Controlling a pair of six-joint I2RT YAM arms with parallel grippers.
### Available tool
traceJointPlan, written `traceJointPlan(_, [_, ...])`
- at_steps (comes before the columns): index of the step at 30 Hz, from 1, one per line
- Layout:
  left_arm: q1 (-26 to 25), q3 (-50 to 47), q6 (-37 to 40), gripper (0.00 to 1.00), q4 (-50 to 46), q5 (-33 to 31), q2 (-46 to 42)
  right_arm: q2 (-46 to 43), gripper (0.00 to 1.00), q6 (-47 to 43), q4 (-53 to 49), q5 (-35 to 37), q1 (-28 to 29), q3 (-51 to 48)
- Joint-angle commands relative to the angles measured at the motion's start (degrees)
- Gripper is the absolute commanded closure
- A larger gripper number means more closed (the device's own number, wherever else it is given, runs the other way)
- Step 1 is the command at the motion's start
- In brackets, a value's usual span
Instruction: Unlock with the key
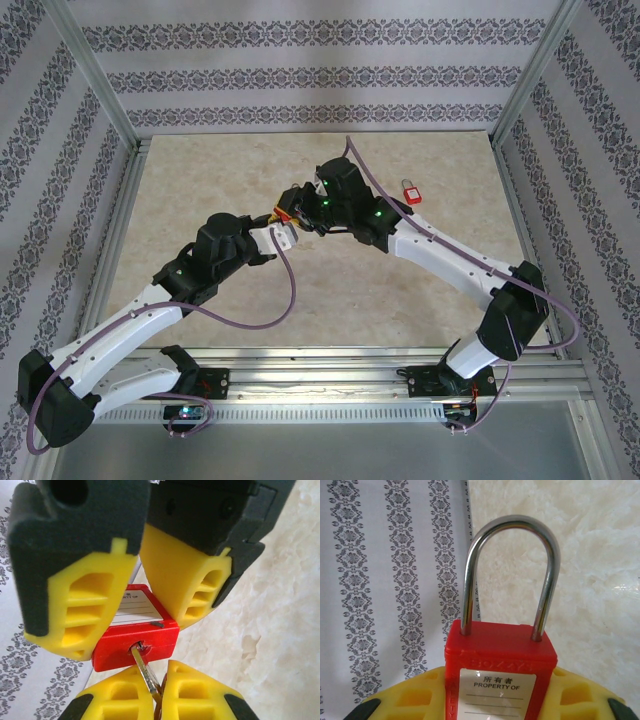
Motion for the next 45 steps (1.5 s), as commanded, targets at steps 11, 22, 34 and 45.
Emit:
traceJointPlan(11, [-0.67, -2.82, 0.23, 0.7, 4.44, 0.4, -6.76, 0.42, 1.0, -1.1, -0.14, -0.56, 0.68, 0.93])
traceJointPlan(22, [-0.71, -7.79, -21.51, 0.24, 2.3, 1.69, -17.16, 0.76, 1.0, -1.82, -1.82, -0.64, -0.13, 2.89])
traceJointPlan(34, [0.15, -2.1, -66.41, 0.19, 1.97, 4.86, -8.22, 1.4, 1.0, -1.73, -1.48, -0.43, 0.02, 3.53])
traceJointPlan(45, [2.58, -3.15, -77.6, 0.29, 7.86, 5.69, -3.78, 0.33, 1.0, -1.31, -0.26, -0.3, 0.4, 2.22])
